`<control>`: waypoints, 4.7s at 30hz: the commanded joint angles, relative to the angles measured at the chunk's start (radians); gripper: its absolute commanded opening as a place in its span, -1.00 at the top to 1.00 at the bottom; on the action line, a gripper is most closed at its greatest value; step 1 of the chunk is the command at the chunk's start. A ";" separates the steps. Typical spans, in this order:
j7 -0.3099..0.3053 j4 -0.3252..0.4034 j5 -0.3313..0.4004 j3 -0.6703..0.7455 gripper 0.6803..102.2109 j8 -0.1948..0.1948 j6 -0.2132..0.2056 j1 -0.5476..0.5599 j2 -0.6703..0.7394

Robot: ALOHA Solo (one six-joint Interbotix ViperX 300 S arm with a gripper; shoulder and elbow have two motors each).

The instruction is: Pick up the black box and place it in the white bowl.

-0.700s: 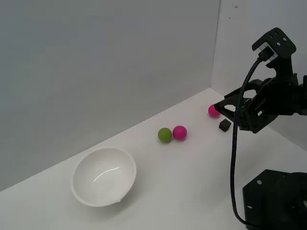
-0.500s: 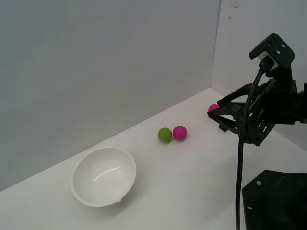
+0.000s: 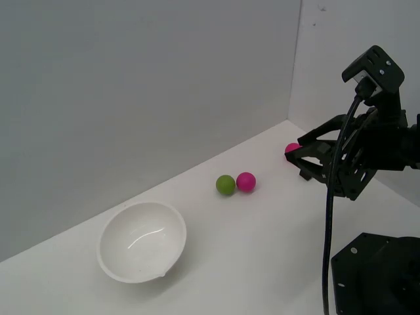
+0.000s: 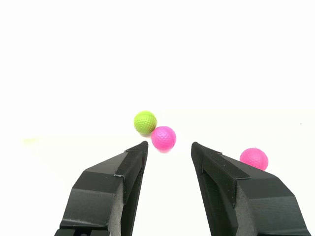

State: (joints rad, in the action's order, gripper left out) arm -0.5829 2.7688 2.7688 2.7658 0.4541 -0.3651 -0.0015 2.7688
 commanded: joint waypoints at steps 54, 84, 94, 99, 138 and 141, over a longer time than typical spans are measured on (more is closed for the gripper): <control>-0.133 -0.227 -0.232 -0.517 -0.96 0.006 0.032 -0.354 -0.518; -0.132 -0.239 -0.242 -0.630 -0.96 0.011 0.032 -0.364 -0.632; -0.130 -0.239 -0.242 -0.669 -0.96 0.011 0.032 -0.364 -0.670; -0.130 -0.244 -0.245 -0.707 -0.96 0.009 0.037 -0.370 -0.710; -0.077 -0.288 -0.290 -0.946 -0.96 0.017 0.084 -0.425 -0.950; -0.077 -0.288 -0.290 -0.959 -0.96 0.017 0.083 -0.425 -0.962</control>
State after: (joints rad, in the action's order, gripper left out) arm -0.6489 2.4927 2.4927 1.7840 0.4541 -0.2792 -0.4172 1.7917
